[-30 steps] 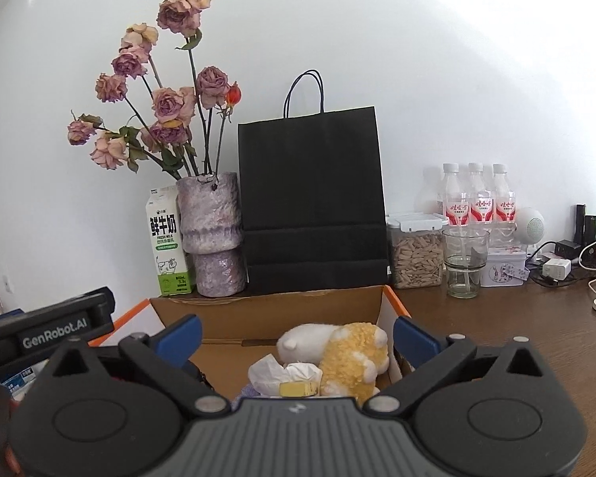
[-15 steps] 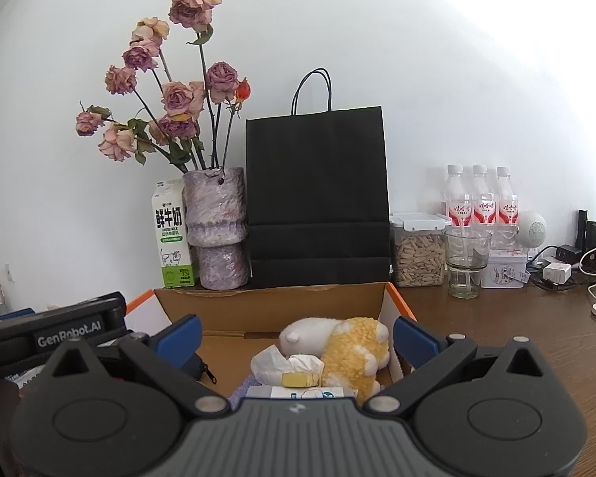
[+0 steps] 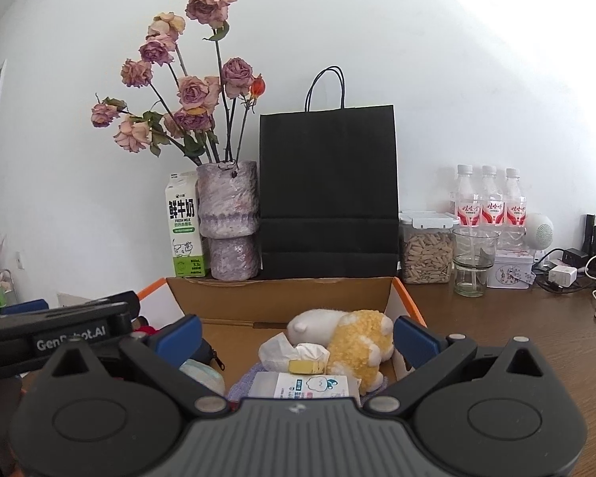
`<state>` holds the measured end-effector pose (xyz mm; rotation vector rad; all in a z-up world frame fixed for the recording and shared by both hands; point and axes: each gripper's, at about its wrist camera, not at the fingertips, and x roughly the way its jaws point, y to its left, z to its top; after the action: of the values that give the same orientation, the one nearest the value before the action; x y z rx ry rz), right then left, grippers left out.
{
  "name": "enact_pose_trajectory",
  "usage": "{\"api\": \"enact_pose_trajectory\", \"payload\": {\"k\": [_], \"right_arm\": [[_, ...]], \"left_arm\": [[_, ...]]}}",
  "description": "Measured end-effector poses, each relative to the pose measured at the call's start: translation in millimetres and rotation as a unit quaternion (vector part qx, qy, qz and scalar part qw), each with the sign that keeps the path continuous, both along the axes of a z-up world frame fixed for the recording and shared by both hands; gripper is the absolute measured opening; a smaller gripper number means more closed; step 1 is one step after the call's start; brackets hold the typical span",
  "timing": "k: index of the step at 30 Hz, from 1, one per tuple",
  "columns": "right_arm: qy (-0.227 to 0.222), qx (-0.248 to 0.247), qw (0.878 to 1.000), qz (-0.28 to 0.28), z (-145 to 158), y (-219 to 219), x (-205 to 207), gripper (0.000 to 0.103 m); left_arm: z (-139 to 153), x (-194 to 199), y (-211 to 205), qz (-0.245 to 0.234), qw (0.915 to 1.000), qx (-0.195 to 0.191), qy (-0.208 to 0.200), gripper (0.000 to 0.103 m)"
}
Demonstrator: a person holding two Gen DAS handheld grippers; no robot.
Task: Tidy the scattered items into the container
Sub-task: 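Lift both open grippers up out of the box, then move both grippers back over the table toward the remaining cables and caps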
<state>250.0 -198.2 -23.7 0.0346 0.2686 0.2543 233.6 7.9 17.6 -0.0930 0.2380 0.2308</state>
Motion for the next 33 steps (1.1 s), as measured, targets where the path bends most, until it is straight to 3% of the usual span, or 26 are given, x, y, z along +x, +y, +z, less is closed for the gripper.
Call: {"api": "enact_pose_trajectory", "payload": {"k": [15,22,33], "right_arm": [[0.027,-0.03,0.999,0.015,-6,-6,-13,0.103],[0.082,-0.028,0.996,0.024,-16,-17,-11,0.103],[0.12,-0.057,0.991,0.024,-30,-25,-8,0.103]], "left_arm": [[-5,-12,-4,-0.039,0.9987,0.016,0.03,0.103],[-10,-13,-1,-0.051,0.9969,0.015,0.058,0.103],[-14,-18,5,-0.081,0.9912,0.008,0.104,0.103]]}}
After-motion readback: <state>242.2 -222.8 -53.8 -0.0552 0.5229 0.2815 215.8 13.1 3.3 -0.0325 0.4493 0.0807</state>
